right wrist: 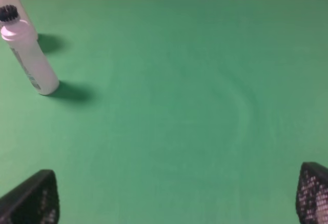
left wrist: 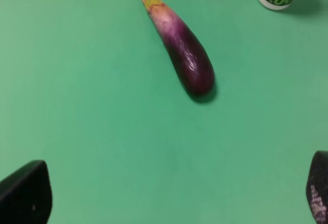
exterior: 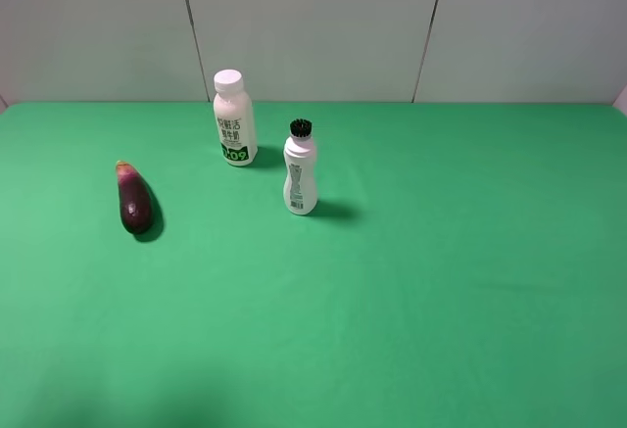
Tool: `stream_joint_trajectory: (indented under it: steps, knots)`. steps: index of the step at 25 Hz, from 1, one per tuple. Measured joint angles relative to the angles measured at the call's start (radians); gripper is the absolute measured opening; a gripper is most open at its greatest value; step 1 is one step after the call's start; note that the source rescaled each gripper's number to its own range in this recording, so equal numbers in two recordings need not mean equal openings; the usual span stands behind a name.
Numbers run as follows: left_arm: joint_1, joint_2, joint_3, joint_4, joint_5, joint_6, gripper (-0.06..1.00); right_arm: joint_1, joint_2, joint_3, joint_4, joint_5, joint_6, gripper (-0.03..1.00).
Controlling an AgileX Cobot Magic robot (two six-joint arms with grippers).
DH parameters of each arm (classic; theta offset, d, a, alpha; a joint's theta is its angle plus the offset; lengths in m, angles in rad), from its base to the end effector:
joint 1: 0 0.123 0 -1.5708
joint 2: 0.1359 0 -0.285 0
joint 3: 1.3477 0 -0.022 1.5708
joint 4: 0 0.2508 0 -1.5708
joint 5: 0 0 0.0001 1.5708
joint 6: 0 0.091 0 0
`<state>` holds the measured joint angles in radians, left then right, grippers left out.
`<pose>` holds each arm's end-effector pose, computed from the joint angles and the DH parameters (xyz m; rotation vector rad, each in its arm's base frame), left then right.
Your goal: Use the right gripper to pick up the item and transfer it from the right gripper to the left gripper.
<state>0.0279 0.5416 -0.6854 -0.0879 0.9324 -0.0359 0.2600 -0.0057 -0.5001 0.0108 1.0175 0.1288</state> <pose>0.0866 -0.0040 0.3220 -0.0947 2.2687 -0.1120 -0.0041 -0.0002 0.2808 -0.1317 2.0005 0.2626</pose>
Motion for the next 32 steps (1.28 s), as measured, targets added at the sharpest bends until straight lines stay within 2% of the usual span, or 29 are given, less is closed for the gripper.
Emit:
stream_joint_trajectory:
  steps: [7, 10, 15, 19, 24, 32]
  knots:
    - [0.000, -0.183, -0.001, 0.009, 0.189, -0.019, 0.99, 0.000, 0.000, 0.000, 0.000, 0.000, 0.000, 1.00]
    - [0.001, -0.257, -0.001, 0.009, 0.234, -0.001, 1.00, 0.000, 0.000, 0.000, 0.000, 0.000, 0.000, 1.00]
    - [0.001, -0.347, -0.001, 0.009, 0.235, 0.080, 1.00, 0.000, 0.000, 0.000, 0.000, 0.000, 0.000, 1.00]
    - [0.001, -0.413, 0.030, 0.008, 0.190, 0.144, 1.00, 0.000, 0.000, 0.000, 0.000, 0.000, 0.000, 1.00]
    - [0.001, -0.488, 0.137, 0.010, 0.111, 0.159, 1.00, 0.000, 0.000, 0.000, 0.000, 0.000, 0.000, 1.00]
    - [0.001, -0.549, 0.186, 0.020, 0.124, 0.165, 1.00, 0.000, 0.000, 0.000, 0.000, 0.000, 0.000, 1.00]
